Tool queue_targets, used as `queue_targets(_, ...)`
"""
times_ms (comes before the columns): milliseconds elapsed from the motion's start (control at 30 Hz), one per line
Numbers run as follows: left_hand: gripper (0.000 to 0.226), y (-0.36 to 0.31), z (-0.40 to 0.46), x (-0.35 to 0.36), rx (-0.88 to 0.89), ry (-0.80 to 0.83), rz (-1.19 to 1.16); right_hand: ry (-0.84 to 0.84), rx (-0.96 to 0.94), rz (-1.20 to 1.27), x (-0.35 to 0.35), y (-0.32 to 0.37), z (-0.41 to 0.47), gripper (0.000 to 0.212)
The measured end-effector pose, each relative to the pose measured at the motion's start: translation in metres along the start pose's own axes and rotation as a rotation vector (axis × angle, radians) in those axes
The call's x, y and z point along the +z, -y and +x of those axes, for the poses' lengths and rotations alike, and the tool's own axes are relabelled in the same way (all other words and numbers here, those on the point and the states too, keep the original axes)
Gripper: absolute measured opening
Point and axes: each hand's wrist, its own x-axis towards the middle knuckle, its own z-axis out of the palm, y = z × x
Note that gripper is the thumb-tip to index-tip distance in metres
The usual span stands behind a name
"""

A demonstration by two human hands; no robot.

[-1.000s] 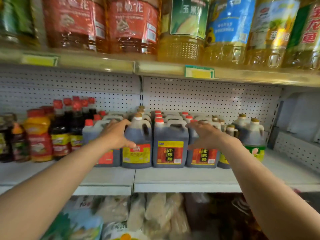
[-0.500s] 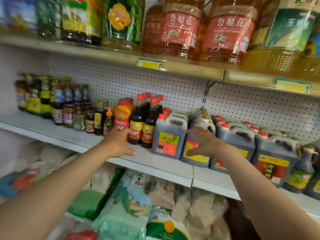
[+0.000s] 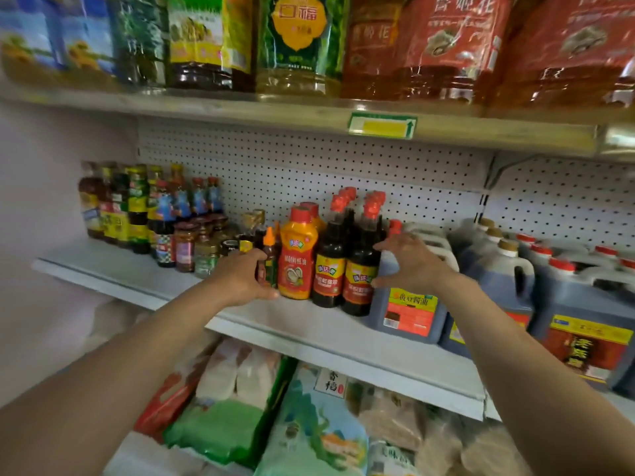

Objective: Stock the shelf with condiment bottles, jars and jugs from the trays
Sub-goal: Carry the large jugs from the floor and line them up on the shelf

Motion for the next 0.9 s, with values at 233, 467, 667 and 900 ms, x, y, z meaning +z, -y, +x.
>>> queue_targets(233,0.061,-0.009,0.073,-0.022,0.200,-0.052,-0.087,-0.214,0.176,0.027,-0.009,-0.006,0.063,0.066)
queue_targets(467,0.067,-0.022,0.122,-0.009,0.307,-0.145,-0.215,-0.404,0.382,0.166,-0.006,0.001,0.103,0.064)
queue_targets(667,0.073,-0.041,0.167,-0.002,0.409,-0.151,-0.330,-0.448,0.523,0.243,0.009,0.018,0.125,0.054)
queue_targets(900,0.075,-0.057,0.204,0.014,0.528,-0.071,-0.427,-0.601,0.593,0.403,0.017,0.024,0.130,0.029)
